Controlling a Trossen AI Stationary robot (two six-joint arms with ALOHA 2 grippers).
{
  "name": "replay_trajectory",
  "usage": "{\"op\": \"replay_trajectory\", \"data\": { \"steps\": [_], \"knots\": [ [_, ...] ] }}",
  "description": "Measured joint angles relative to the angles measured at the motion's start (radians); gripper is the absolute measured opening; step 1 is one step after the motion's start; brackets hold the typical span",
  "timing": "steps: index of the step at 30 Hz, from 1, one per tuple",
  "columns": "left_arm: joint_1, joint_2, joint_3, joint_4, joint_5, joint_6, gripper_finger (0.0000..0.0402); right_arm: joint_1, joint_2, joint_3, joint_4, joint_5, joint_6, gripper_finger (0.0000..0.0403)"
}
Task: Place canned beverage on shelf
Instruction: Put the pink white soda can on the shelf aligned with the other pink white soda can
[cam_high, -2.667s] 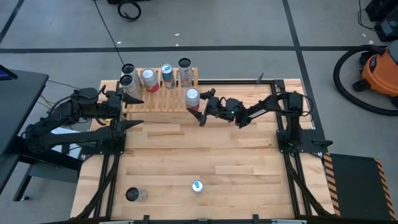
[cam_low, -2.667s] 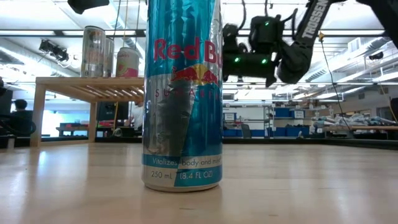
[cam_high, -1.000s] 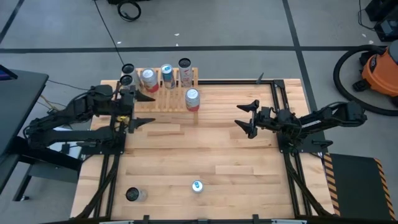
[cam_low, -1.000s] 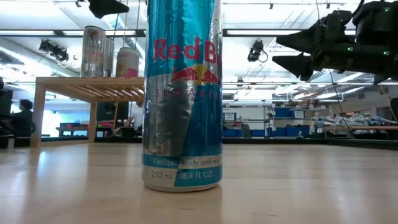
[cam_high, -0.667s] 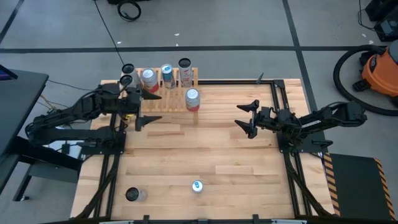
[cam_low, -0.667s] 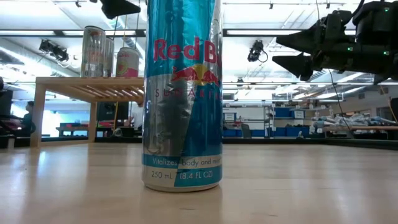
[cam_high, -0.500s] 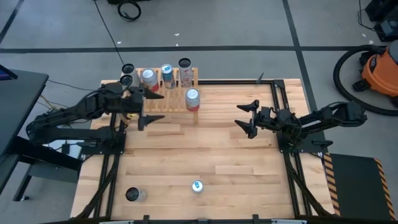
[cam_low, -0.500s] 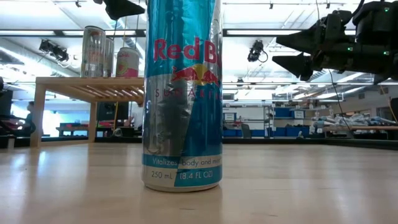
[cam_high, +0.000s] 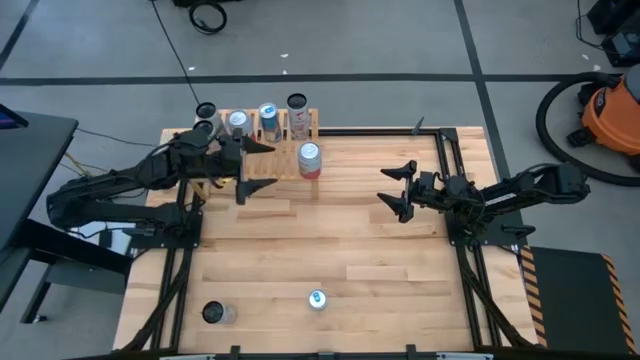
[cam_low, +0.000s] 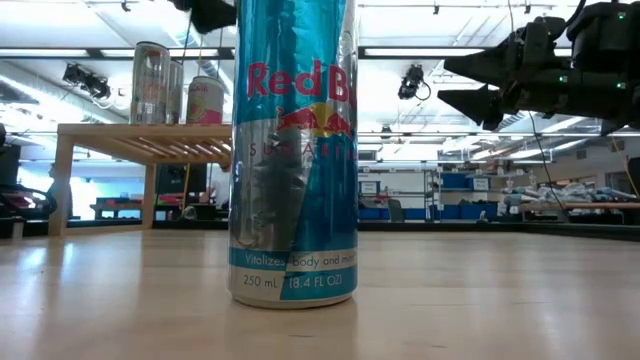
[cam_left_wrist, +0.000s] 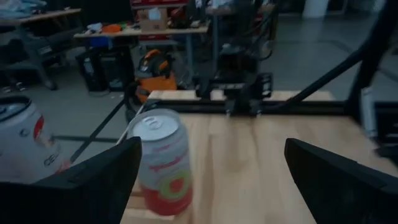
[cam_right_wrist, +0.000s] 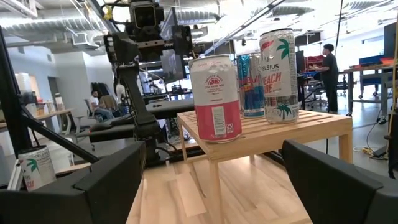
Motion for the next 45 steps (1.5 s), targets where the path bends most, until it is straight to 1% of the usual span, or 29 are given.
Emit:
{"op": "replay_trajectory", "data": {
  "steps": [4,10,15,23,28,31,40,45],
  "knots": [
    [0.000,0.049,0.000,0.006,-0.049,0.004,0.0396,0.000,0.000,0.000,0.000,0.000,0.000,0.0385],
    [0.000,0.088,0.000,0.067,-0.058,0.009,0.0396,0.000,0.000,0.000,0.001,0.000,0.000,0.0385],
    [0.000,0.087,0.000,0.074,-0.140,0.011,0.0396,0.000,0.000,0.000,0.001,0.000,0.000,0.0385],
    [0.010,0.087,0.000,0.055,-0.145,0.008,0.0399,0.000,0.000,0.000,0.001,0.000,0.000,0.0385],
    [0.019,0.087,0.000,0.054,-0.126,0.006,0.0400,0.000,0.000,0.000,0.001,0.000,0.000,0.0385],
    [0.034,0.087,0.000,0.054,-0.074,0.001,0.0400,0.000,0.000,0.000,0.001,0.000,0.000,0.0385],
    [0.042,0.086,0.000,0.068,0.027,0.009,0.0400,0.000,0.000,0.000,0.001,0.000,0.000,0.0385],
    [0.042,0.085,0.000,0.089,0.028,0.018,0.0400,0.000,0.000,0.000,0.001,0.000,0.000,0.0385]
  ]
}}
